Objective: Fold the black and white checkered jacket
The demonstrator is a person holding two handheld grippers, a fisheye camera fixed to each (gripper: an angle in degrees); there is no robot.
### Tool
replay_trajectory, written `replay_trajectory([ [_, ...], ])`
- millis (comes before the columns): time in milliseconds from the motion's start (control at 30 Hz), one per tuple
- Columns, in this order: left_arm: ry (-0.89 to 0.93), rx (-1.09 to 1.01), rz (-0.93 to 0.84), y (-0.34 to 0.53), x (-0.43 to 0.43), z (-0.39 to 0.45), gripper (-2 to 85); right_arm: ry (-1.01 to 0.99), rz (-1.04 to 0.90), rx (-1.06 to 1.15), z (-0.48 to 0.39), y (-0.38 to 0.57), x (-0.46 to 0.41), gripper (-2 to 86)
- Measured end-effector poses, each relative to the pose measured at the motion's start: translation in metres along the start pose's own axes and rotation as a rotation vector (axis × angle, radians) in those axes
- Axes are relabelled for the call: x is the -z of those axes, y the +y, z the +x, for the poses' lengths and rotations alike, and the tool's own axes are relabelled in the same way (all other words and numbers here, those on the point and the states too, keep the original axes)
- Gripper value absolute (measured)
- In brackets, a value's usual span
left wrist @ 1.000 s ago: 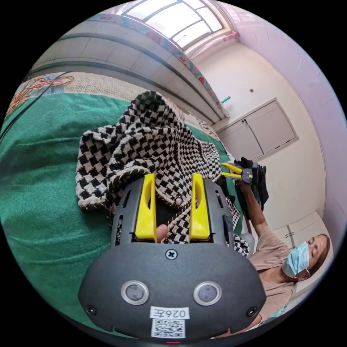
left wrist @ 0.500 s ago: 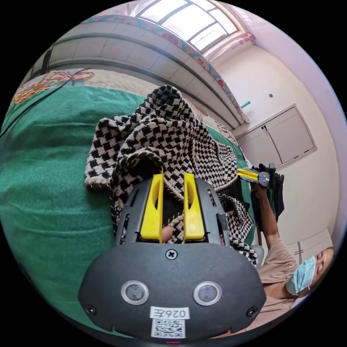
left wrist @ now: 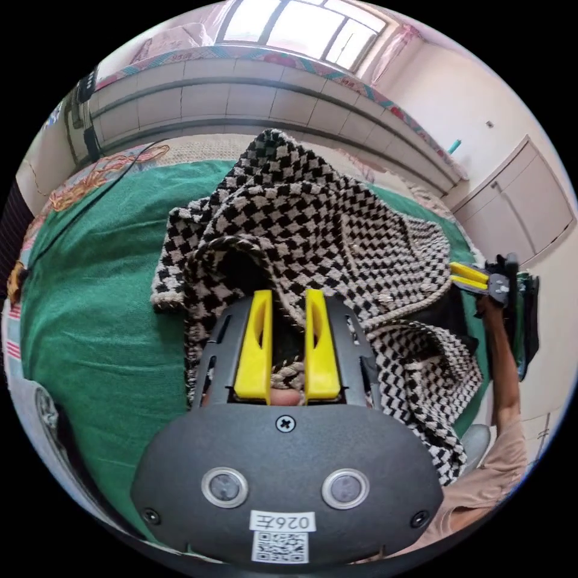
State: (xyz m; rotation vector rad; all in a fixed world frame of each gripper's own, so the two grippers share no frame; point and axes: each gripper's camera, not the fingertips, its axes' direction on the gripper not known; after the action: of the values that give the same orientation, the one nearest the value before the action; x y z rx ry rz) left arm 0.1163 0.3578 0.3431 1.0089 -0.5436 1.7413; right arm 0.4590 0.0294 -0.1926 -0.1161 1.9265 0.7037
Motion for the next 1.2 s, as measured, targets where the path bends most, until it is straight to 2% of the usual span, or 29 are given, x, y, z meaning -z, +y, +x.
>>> replay_trajectory([
  [100, 0.122, -0.033, -0.024, -0.012, 0.015, -0.018, 0.9, -0.098, -0.002, -0.048, 0.015, 0.001, 0.021, 0.9],
  [200, 0.310, -0.029, 0.057, -0.006, 0.044, -0.055, 0.4, -0.112, 0.097, -0.042, 0.013, 0.014, 0.063, -0.1],
  [267, 0.345, -0.021, 0.091, 0.002, 0.053, -0.075, 0.3, -0.115, 0.145, -0.008, 0.004, 0.026, 0.086, -0.3],
  [367, 0.411, -0.005, 0.069, 0.012, 0.038, -0.105, 0.5, -0.055, 0.135, 0.081, -0.020, 0.043, 0.098, 0.1],
  [467, 0.520, 0.071, 0.041, 0.017, 0.007, -0.137, 1.5, 0.002, -0.013, 0.108, -0.031, 0.044, 0.073, 0.8],
  [567, 0.629, 0.089, 0.070, 0.024, -0.011, -0.155, 3.4, 0.059, 0.050, 0.073, -0.031, 0.051, 0.088, 0.6],
  [667, 0.674, 0.028, 0.025, 0.024, -0.026, -0.152, 6.6, 0.057, 0.119, 0.063, -0.026, 0.057, 0.111, 1.3],
  [800, 0.701, 0.000, 0.001, 0.015, -0.040, -0.150, 10.9, 0.052, 0.061, 0.068, -0.027, 0.051, 0.107, 2.9],
  [900, 0.706, -0.010, -0.015, 0.010, -0.046, -0.150, 11.1, 0.089, 0.059, -0.022, -0.020, 0.042, 0.103, 5.2],
  [1000, 0.668, -0.045, -0.058, -0.005, -0.057, -0.155, 11.1, -0.001, 0.098, -0.193, 0.010, 0.035, 0.103, 8.0],
  [1067, 0.711, -0.014, -0.082, -0.022, -0.075, -0.165, 9.0, -0.117, 0.035, -0.312, 0.039, 0.024, 0.081, 7.8],
  [1100, 0.757, -0.001, -0.141, -0.035, -0.090, -0.171, 7.4, -0.235, -0.072, -0.351, 0.056, 0.012, 0.058, 6.6],
  [1167, 0.806, 0.008, -0.178, -0.047, -0.097, -0.181, 6.1, -0.312, -0.013, -0.419, 0.080, 0.002, 0.073, 3.9],
  [1200, 0.840, -0.015, -0.139, -0.050, -0.087, -0.187, 6.0, -0.361, 0.078, -0.453, 0.092, -0.001, 0.096, 2.9],
])
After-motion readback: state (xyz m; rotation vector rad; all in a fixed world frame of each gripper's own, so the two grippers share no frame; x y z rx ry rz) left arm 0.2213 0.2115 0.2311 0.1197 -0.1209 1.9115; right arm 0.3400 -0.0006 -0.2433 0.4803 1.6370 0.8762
